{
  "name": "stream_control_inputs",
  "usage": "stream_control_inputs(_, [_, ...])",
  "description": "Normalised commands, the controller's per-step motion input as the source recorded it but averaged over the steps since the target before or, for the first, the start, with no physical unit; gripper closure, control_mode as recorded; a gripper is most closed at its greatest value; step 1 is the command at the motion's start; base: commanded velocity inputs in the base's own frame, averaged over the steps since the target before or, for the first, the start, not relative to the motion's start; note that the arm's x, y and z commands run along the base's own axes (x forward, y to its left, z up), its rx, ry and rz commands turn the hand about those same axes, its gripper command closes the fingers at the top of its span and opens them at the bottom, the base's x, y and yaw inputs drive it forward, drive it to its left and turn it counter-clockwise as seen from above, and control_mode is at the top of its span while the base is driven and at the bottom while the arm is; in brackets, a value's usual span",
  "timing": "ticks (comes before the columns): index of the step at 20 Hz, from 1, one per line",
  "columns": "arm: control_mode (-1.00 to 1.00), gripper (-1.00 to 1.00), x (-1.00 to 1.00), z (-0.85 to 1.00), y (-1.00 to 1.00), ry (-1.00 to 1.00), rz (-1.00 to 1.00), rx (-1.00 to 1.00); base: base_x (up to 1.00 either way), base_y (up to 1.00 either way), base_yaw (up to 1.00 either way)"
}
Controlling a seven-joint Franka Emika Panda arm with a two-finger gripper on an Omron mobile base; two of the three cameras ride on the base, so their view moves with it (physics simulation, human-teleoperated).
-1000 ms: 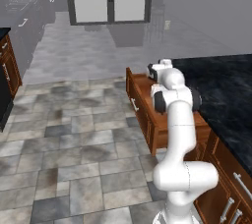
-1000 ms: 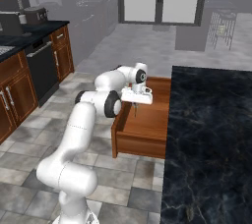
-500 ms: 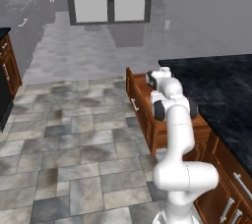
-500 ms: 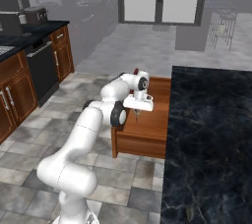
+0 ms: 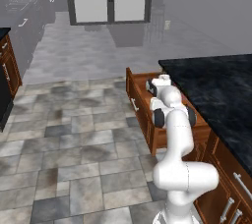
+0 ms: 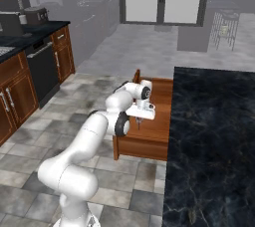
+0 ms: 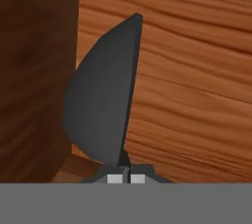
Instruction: Pick up the metallic utensils from the counter and place them in the open drawer. Make sure not to pick up any wooden utensils.
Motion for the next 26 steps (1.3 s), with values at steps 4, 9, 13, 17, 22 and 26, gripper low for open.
stream_control_inputs(4, [-1.0, 1.0, -0.09, -0.64, 0.27, -0.02, 0.01, 0.1, 0.0, 0.0, 0.0])
stream_control_inputs(9, [-1.0, 1.0, -0.42, -0.94, 0.49, -0.01, 0.01, 0.12, 0.0, 0.0, 0.0])
stream_control_inputs(13, [-1.0, 1.0, -0.51, -1.0, 0.95, -0.08, 0.0, 0.08, 0.0, 0.0, 0.0])
stream_control_inputs(17, [-1.0, -1.0, -0.26, -0.88, 1.0, -0.11, 0.0, 0.03, 0.0, 0.0, 0.0])
stream_control_inputs(22, [-1.0, -1.0, -0.12, -0.16, 1.0, -0.04, 0.0, -0.06, 0.0, 0.0, 0.0])
stream_control_inputs(26, [-1.0, -1.0, -0.53, 0.64, 0.54, -0.08, 0.0, -0.07, 0.0, 0.0, 0.0])
